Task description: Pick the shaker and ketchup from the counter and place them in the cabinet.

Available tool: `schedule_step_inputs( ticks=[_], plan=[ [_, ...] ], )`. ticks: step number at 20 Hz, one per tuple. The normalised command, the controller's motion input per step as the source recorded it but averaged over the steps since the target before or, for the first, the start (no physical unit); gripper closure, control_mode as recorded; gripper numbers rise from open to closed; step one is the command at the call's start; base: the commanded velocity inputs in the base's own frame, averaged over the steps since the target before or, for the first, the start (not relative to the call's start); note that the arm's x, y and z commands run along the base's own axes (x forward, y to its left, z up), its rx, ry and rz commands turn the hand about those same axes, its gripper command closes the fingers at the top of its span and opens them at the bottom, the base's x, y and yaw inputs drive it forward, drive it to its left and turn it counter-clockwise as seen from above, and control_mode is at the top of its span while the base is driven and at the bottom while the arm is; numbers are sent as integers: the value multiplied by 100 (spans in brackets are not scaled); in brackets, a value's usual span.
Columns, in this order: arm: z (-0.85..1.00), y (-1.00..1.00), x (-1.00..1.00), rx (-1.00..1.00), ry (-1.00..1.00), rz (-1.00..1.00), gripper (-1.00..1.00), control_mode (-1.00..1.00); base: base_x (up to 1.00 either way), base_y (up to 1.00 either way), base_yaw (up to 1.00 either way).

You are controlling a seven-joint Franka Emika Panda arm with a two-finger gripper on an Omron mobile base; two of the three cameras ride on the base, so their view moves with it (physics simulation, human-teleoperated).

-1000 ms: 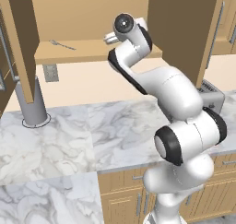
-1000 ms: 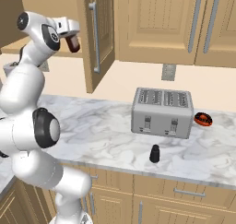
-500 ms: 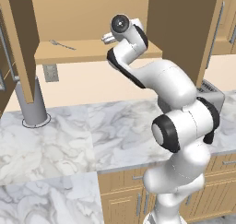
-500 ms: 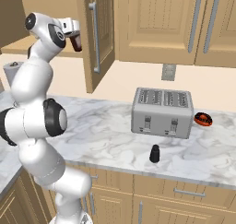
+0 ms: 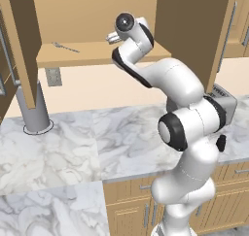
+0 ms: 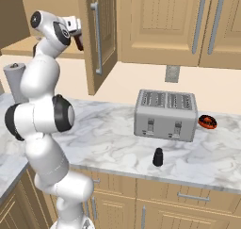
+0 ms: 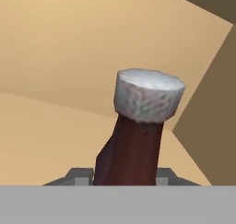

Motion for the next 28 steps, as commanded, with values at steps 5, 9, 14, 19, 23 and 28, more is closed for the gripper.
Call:
schedule_step_inputs(
  ticks=[5, 9, 14, 19, 23, 28],
  plan=[
    [-12, 0, 43, 0, 0, 0, 100, -100, 0, 0, 0],
    [-17, 0, 42, 1, 0, 0, 100, -100, 0, 0, 0],
    [-24, 0, 43, 4, 0, 0, -100, -100, 0, 0, 0],
    [-30, -1, 31, 4, 0, 0, -100, -100, 0, 0, 0],
    [-23, -5, 17, 2, 0, 0, -100, -100, 0, 0, 0],
    [-5, -5, 10, 1, 0, 0, -100, -100, 0, 0, 0]
  ],
)
